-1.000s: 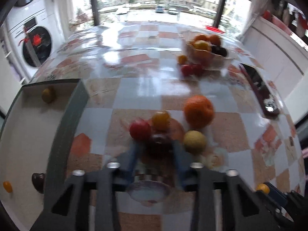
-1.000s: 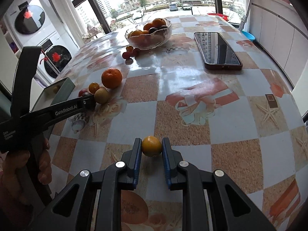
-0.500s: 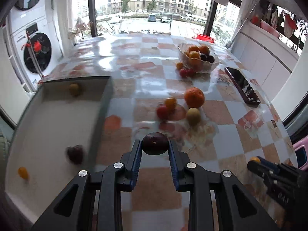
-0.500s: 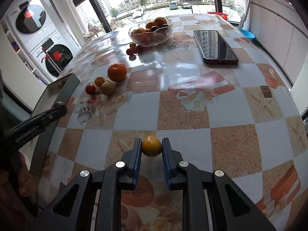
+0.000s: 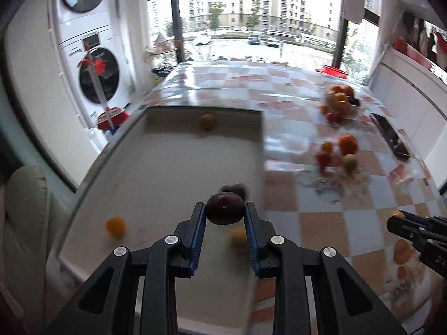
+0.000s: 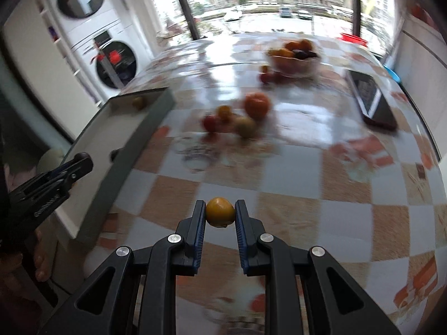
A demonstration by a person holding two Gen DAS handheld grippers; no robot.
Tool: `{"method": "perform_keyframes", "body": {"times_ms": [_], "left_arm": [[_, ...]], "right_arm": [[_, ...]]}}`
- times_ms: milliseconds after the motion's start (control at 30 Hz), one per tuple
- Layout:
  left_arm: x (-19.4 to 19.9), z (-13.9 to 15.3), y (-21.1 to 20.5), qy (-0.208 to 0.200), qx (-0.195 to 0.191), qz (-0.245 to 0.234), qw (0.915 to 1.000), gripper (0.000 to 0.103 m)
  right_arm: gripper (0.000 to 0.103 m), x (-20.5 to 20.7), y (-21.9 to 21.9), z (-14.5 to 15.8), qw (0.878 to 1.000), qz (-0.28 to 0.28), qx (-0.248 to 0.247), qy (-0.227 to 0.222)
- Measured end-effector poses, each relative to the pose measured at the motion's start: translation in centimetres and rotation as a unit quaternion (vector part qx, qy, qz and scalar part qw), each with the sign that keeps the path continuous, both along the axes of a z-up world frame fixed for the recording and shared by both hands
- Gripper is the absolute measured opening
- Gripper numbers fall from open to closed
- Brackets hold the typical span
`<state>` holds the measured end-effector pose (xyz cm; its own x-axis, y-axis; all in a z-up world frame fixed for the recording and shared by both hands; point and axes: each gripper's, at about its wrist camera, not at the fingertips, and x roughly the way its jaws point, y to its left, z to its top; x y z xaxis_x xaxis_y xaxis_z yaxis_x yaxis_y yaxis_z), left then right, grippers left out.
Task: Organize fruits
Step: 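Carry the plum with the left tool while the right carries the small orange over the tray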
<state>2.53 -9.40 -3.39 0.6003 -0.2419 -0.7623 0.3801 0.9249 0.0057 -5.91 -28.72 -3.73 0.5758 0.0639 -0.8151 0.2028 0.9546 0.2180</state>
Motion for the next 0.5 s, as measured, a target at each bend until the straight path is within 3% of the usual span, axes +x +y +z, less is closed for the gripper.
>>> {"method": "perform_keyframes", "body": {"times_ms": [500], "left_arm": [[1.2, -1.7, 5.3, 0.002, -0.005, 0.052, 0.9986, 0.029]], "right_arm": [[0.023, 5.6, 10.5, 1.9, 0.994, 0.107, 0.013, 0.003]]}}
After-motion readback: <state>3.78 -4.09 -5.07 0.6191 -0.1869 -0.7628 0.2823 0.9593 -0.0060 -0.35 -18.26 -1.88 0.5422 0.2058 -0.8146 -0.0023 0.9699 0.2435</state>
